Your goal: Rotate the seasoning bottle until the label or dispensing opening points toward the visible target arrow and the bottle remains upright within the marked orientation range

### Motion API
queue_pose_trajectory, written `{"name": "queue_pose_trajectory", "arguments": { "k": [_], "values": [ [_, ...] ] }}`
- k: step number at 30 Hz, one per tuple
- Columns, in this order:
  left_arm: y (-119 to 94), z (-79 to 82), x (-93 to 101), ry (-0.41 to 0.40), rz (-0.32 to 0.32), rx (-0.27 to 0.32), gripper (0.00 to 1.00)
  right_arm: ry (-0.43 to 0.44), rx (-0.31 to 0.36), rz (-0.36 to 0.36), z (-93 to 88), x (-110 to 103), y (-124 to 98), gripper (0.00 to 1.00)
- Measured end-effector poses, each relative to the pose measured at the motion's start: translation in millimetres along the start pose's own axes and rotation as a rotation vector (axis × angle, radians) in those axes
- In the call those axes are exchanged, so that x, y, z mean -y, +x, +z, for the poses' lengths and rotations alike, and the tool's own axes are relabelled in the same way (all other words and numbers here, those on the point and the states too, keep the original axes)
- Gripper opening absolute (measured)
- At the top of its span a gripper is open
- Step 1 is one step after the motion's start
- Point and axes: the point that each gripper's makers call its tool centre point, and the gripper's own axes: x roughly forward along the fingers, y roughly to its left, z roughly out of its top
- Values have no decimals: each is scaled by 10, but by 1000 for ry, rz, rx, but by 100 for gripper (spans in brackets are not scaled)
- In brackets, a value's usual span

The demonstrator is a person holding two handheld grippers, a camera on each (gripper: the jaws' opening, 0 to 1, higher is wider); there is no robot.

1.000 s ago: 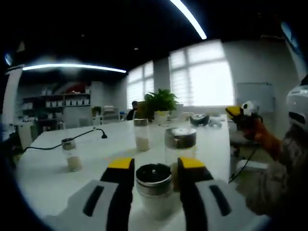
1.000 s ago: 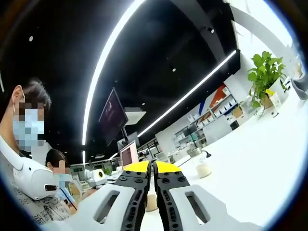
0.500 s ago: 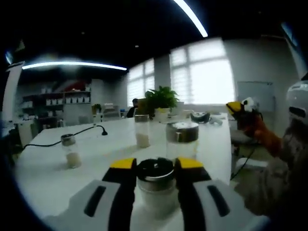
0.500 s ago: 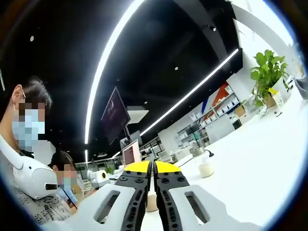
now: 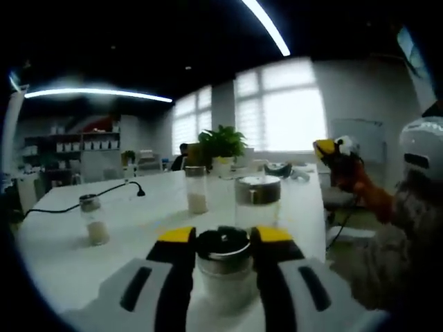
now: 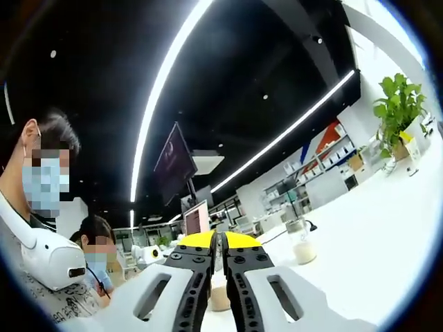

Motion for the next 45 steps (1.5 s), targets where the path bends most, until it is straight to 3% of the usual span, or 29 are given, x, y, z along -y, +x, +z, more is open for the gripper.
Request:
{"name": "queue_pose_trajectory", "arguments": {
  "k": [2,4,12,17,21,24,28,31,32,38,40,42,45],
  "values": [
    [-5,119,21,-25,-8,61,53,-16,4,-10,28,12,27,7],
    [-45,212,30,-61,-12,100,56,-26,9,-18,54,29,45,8],
    [-287,342,44,-18,87,120,55,-144,-12,-77,177,88,273,13],
    [-513,441,32,-9,144,167,53,-170,-27,-87,221,127,441,15],
    [-686,482,-31,-3,190,185,52,-313,-68,-146,210,268,554,17],
    [-794,527,-93,6,229,207,50,-329,-74,-162,212,334,649,18],
    [-904,516,-65,-2,227,213,46,-327,-87,-165,205,392,747,20],
    [-931,433,43,31,193,146,43,-330,-105,-176,193,451,805,21],
    [-933,473,53,46,201,149,44,-327,-110,-178,192,466,826,21],
    [-1028,689,210,91,182,203,45,-324,-123,-187,215,536,962,23],
    [-1076,808,216,84,185,267,45,-328,-124,-192,221,563,1002,23],
    [-1113,832,249,46,145,288,43,-326,-128,-197,219,594,1026,23],
    [-1145,839,225,38,147,296,44,-326,-130,-204,223,637,1050,23]
  ]
}}
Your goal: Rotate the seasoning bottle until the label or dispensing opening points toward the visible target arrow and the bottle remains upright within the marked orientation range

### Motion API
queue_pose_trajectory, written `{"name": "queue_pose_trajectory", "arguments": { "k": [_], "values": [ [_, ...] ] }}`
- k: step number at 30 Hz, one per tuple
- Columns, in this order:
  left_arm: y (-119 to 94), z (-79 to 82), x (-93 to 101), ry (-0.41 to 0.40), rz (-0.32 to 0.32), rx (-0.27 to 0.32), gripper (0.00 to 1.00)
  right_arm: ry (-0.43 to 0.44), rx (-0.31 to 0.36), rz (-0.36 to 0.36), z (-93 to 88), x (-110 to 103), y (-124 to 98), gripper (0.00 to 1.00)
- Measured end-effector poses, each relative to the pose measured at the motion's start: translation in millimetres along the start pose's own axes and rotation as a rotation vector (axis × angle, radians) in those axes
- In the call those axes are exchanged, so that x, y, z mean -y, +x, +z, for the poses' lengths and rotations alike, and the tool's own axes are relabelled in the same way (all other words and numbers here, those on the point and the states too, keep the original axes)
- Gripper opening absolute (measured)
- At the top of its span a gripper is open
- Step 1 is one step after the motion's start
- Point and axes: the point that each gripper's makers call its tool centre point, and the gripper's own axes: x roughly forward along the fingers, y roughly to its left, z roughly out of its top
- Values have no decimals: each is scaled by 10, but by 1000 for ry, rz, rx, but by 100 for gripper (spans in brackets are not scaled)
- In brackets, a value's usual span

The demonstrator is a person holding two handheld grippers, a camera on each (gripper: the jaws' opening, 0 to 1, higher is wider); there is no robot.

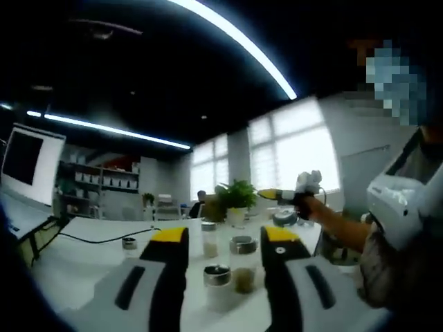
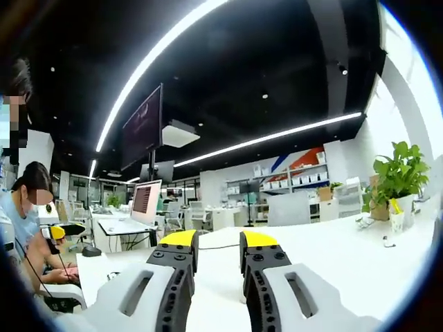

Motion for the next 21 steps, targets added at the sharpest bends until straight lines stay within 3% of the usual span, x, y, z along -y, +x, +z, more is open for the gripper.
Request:
{"name": "queue_pose_trajectory", "arguments": {
  "k": [4,8,16,20,21],
  "values": [
    [5,-24,15,25,4,-19,44,3,-18,-8,-40,73,73,27],
    [-13,34,99,-2,-34,5,44,5,-44,-13,-126,122,151,35],
    [-16,-10,73,48,-6,-27,39,-15,-60,-18,-260,163,398,39],
    [-34,12,31,27,-6,-11,39,5,-79,-46,-383,258,591,45],
    [-40,4,21,22,-5,-12,39,53,-91,-67,-440,290,644,45]
  ]
}}
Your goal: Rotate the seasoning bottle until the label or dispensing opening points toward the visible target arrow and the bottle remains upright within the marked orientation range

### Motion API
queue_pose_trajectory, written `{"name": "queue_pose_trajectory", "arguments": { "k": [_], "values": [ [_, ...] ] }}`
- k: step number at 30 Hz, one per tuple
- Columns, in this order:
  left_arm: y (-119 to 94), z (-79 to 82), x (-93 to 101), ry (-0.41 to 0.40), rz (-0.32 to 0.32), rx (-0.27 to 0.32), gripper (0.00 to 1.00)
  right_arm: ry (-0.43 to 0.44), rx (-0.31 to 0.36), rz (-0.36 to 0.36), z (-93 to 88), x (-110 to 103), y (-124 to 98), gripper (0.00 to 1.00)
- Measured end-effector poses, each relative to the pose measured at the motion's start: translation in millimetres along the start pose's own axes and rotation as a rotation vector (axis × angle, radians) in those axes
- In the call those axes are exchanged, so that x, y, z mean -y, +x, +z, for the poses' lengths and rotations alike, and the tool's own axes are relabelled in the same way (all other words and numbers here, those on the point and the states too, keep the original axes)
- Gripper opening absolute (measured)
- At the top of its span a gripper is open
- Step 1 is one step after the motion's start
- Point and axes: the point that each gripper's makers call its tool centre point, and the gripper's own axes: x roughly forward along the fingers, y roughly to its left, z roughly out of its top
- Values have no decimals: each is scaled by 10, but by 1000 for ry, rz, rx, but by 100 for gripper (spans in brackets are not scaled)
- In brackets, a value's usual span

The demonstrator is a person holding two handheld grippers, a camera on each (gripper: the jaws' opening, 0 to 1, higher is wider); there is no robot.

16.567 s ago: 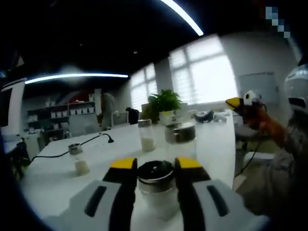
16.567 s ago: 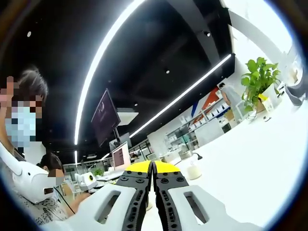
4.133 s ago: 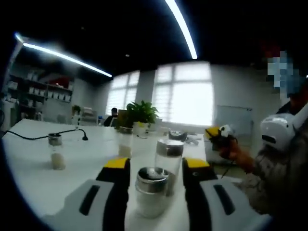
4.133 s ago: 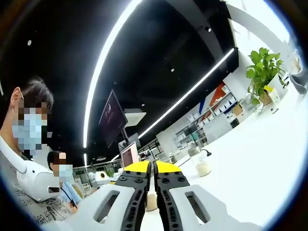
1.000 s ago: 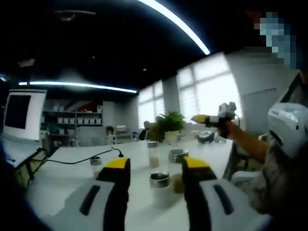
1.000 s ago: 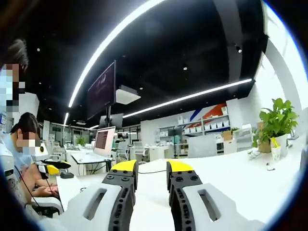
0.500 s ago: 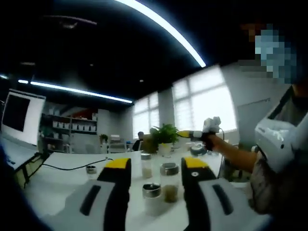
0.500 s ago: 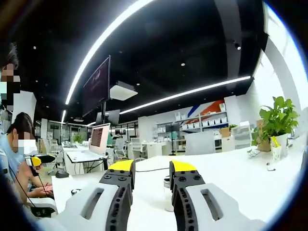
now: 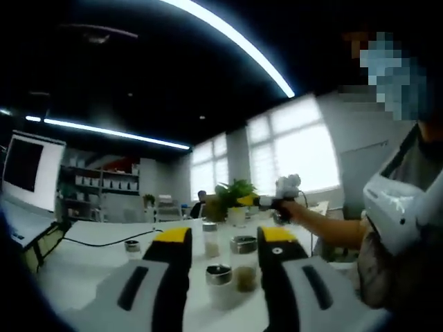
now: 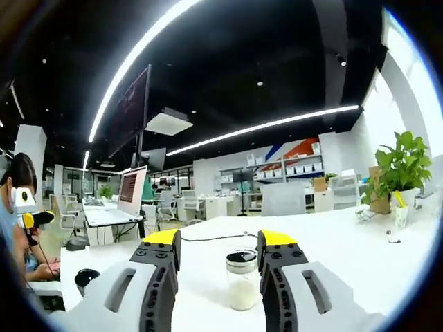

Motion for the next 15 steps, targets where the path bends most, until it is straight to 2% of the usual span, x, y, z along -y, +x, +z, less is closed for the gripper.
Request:
{"name": "queue_pose_trajectory", "arguments": {
  "k": [1,6,8,11,15],
  "values": [
    [-2,-10,-8,-3,2,-3,39,15,-9,-16,-39,30,67,46],
    [-28,-65,-58,20,22,-36,39,-14,-51,-61,-195,77,363,54],
    [-53,-42,-65,24,25,-30,39,-19,-54,-70,-222,106,436,54],
    [-75,-9,-73,14,23,-10,39,-46,-90,-100,-357,177,518,53],
    [-83,-33,-123,17,40,-19,39,-36,-110,-95,-449,215,588,48]
  ]
}}
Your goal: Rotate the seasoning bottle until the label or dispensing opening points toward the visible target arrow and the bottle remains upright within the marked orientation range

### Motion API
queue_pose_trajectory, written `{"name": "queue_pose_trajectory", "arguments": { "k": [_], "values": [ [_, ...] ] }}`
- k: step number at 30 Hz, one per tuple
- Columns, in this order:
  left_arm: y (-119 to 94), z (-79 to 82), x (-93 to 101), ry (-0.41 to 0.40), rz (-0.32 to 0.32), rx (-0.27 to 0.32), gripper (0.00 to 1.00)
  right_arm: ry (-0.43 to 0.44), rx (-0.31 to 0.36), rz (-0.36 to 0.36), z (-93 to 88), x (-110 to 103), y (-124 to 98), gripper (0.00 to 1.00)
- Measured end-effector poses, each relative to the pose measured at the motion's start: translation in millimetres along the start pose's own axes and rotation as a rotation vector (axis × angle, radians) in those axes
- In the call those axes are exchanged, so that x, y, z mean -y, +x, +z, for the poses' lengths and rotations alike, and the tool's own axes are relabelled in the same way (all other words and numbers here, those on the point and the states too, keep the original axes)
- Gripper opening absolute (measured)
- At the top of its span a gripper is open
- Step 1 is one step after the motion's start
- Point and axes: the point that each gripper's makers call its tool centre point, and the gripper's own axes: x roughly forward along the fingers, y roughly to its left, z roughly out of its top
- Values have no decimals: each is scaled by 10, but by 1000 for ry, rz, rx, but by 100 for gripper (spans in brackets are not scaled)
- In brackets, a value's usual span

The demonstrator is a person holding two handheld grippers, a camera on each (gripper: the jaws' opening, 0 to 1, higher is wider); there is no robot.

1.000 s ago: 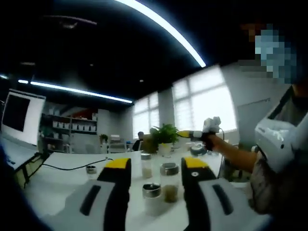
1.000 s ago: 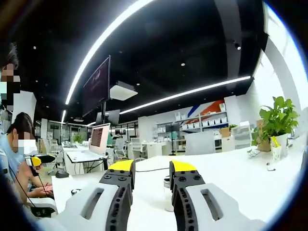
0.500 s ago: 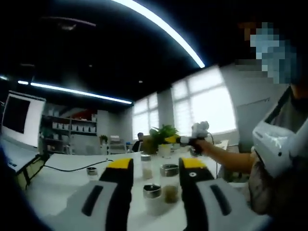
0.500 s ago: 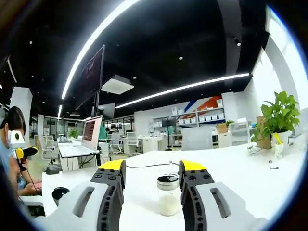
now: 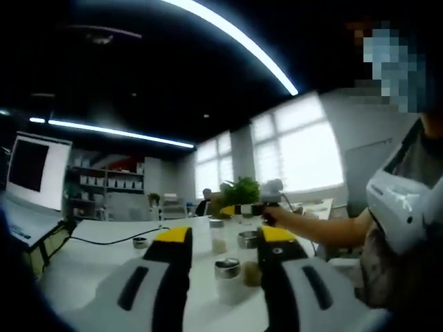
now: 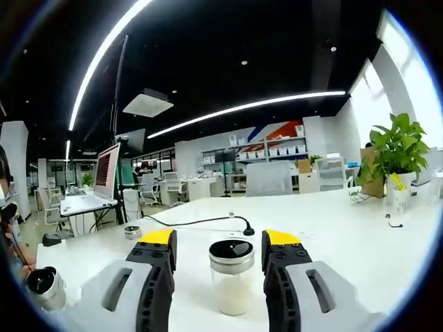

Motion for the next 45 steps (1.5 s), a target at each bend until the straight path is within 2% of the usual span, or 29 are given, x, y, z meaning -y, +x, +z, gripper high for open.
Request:
{"name": "queue_pose_trajectory", "arguments": {
  "k": [6,9,14,18,20,24,27,29,34,36,37,45],
  "values": [
    [22,4,-12,-2,0,3,39,-16,-35,-23,-153,56,137,49],
    [42,-33,25,19,-13,-21,38,-15,-49,-23,-228,54,203,50],
    [60,-36,32,14,-15,-22,39,-8,-46,-37,-273,75,280,52],
    [60,-67,17,13,-12,-33,39,-31,-75,-56,-325,95,339,53],
    [54,-83,-15,8,0,-36,39,-58,-80,-74,-337,121,363,53],
    [43,-92,-32,7,10,-40,39,-43,-78,-84,-344,154,410,53],
    [41,-96,-22,14,7,-43,39,-56,-42,-113,-291,201,429,51],
    [43,-107,-18,10,4,-46,39,-34,-34,-119,-290,223,444,51],
    [58,-122,-12,6,2,-50,39,-1,-28,-116,-313,216,472,50],
    [71,-116,0,0,-1,-45,39,17,-27,-85,-323,152,497,42],
    [77,-116,1,-9,-2,-44,39,26,-22,-76,-322,129,506,42],
    [86,-98,5,-20,-8,-31,39,4,-30,-92,-322,143,466,41]
  ]
}}
